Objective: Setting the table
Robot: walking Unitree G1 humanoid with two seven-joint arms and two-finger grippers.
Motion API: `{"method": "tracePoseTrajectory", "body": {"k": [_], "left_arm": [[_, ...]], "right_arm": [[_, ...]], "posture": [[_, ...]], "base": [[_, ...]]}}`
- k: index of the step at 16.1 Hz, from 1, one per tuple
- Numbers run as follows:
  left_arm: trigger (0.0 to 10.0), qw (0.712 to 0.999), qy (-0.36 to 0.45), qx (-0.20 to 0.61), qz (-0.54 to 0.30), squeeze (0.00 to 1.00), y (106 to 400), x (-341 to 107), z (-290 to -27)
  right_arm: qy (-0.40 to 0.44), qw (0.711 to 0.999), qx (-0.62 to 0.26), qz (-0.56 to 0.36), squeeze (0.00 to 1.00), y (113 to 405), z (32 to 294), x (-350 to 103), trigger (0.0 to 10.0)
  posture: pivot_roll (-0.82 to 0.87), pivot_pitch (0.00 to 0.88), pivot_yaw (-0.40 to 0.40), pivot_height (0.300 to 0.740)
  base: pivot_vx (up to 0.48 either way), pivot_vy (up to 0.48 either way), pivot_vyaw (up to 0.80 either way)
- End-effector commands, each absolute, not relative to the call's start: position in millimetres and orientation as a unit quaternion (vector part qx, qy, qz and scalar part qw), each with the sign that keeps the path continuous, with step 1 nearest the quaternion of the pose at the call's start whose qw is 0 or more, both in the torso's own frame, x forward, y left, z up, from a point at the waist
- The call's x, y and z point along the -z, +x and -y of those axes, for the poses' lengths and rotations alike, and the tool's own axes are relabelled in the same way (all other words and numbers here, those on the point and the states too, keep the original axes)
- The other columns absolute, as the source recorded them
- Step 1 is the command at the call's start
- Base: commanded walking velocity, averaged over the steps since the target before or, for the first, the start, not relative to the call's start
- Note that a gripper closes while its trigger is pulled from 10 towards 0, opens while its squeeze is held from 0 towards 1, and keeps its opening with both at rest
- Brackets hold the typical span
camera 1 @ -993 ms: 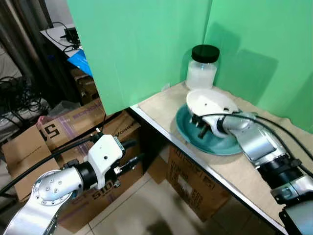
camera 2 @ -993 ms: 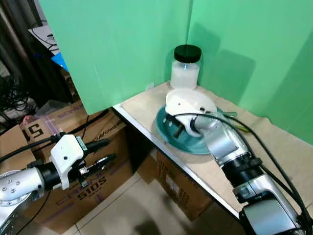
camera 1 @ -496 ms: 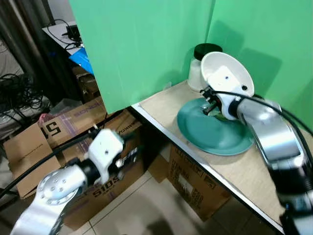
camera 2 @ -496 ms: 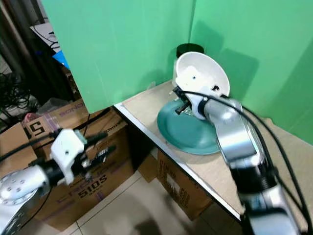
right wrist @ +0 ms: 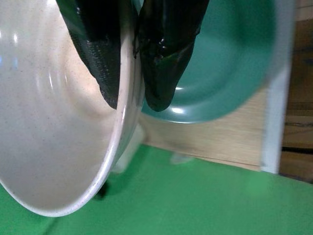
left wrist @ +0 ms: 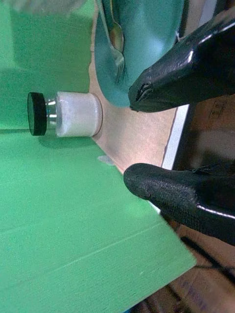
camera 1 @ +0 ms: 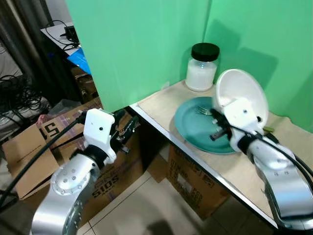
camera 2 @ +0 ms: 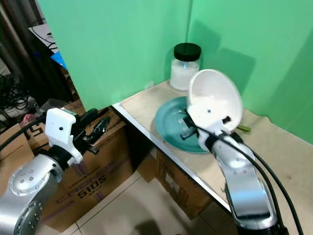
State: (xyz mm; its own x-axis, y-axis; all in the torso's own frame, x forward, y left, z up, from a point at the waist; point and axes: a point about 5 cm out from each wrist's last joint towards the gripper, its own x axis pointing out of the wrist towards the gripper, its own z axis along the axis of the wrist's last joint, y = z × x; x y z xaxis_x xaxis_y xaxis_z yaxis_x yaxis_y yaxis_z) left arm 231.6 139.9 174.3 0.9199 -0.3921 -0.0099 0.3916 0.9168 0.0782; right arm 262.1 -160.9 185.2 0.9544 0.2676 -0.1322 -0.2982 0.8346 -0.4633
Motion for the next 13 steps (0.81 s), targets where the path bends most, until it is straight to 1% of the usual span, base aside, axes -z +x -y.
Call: {"method": "tracePoseTrajectory", "body": {"k": [1,3,5,6,8,13], "left_arm": [[10.0,0.980,0.050,0.193,-0.001,0.00,229.7,-175.6,-139.6],[10.0,0.980,0.065,0.189,-0.004,0.00,228.7,-174.6,-139.6],[10.0,0.982,0.065,0.179,0.000,0.00,230.9,-177.1,-139.9],[10.0,0.982,0.064,0.176,0.000,0.00,231.3,-177.7,-139.9],[10.0,0.981,0.071,0.181,-0.006,0.00,229.3,-175.4,-139.3],[10.0,0.984,0.059,0.169,-0.010,0.00,228.0,-175.4,-142.4]], "right_arm": [[-0.257,0.956,-0.141,0.024,0.00,259.0,157.2,-199.1,10.0],[-0.245,0.957,-0.151,0.031,0.00,254.8,151.0,-198.0,10.0],[-0.255,0.954,-0.153,0.029,0.00,255.2,147.0,-195.1,10.0],[-0.254,0.955,-0.152,0.030,0.00,256.0,146.2,-194.2,10.0],[-0.247,0.957,-0.149,0.025,0.00,258.0,146.5,-192.2,10.0],[-0.236,0.960,-0.149,0.021,0.00,256.2,143.9,-189.2,10.0]], "posture": [[-0.08,0.000,0.041,0.740],[-0.07,0.000,0.030,0.740],[-0.07,0.000,0.027,0.740],[-0.06,0.000,0.025,0.740],[-0.06,0.000,0.023,0.740],[-0.06,0.000,0.022,0.740]], "base": [[0.000,0.000,0.00],[0.000,0.000,0.00],[0.000,0.000,0.00],[0.000,0.000,-0.43],[0.000,0.000,-0.80],[0.000,0.000,-0.80]]}}
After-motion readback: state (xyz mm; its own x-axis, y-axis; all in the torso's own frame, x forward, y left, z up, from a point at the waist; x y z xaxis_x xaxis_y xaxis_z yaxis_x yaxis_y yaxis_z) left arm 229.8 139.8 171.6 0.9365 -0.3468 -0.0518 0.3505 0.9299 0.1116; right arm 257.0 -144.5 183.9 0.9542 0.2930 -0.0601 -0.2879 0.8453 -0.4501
